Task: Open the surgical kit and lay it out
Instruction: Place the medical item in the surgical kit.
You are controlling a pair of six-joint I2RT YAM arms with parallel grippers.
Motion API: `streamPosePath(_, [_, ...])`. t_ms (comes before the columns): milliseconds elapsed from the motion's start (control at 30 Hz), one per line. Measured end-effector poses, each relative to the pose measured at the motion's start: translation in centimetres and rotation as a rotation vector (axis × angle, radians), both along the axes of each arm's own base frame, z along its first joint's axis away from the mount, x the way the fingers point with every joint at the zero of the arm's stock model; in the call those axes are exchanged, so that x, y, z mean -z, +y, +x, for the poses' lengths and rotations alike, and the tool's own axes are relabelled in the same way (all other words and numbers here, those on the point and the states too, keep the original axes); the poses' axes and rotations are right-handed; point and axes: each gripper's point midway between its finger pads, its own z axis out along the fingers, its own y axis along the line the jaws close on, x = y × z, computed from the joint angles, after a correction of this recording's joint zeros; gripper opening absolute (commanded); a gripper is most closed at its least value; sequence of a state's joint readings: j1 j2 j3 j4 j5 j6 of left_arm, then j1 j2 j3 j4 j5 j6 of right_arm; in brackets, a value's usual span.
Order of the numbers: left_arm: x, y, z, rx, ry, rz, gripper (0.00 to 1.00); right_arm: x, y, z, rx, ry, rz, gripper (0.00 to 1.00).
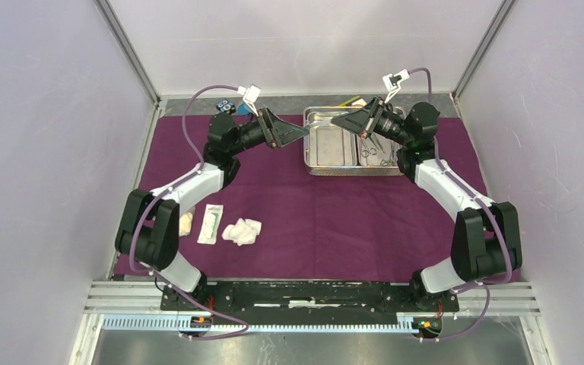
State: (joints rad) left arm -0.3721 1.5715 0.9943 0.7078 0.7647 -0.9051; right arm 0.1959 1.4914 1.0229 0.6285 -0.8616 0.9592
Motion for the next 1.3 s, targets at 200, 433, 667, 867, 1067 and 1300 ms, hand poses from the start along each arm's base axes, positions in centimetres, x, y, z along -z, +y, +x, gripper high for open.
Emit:
streamPosePath(200, [-0.4, -0.8, 0.5, 0.023, 0.009, -0.077, 0.77, -0.4, 0.0, -0.7, -0.012, 0.012, 0.072, 0.00])
streamPosePath(433, [-1.3, -1.2, 0.3, 0.045, -0.005, -0.127, 0.51, -0.3, -0.1, -1.2, -0.019, 0.013, 0.106, 0.00])
streamPosePath(667, [-1.9, -1.6, 0.0, 0.077, -0.024, -0.135, 0.35, 0.0, -0.1, -1.2, -0.014, 0.016, 0.106, 0.00])
streamPosePath(867, [-1.8, -1.7, -0.1, 0.084, -0.018, -0.132, 0.20, 0.2, -0.2, -1.2, -0.012, 0.017, 0.103, 0.00])
streamPosePath(1067, [-1.7, -1.9, -0.1, 0.102, -0.021, -0.127, 0.08, 0.5, -0.3, -1.1, -0.006, 0.018, 0.096, 0.00])
streamPosePath(1300, [-1.5, -2.0, -0.1, 0.109, -0.006, -0.118, 0.02, 0.9, -0.3, -1.0, -0.005, -0.013, 0.064, 0.30])
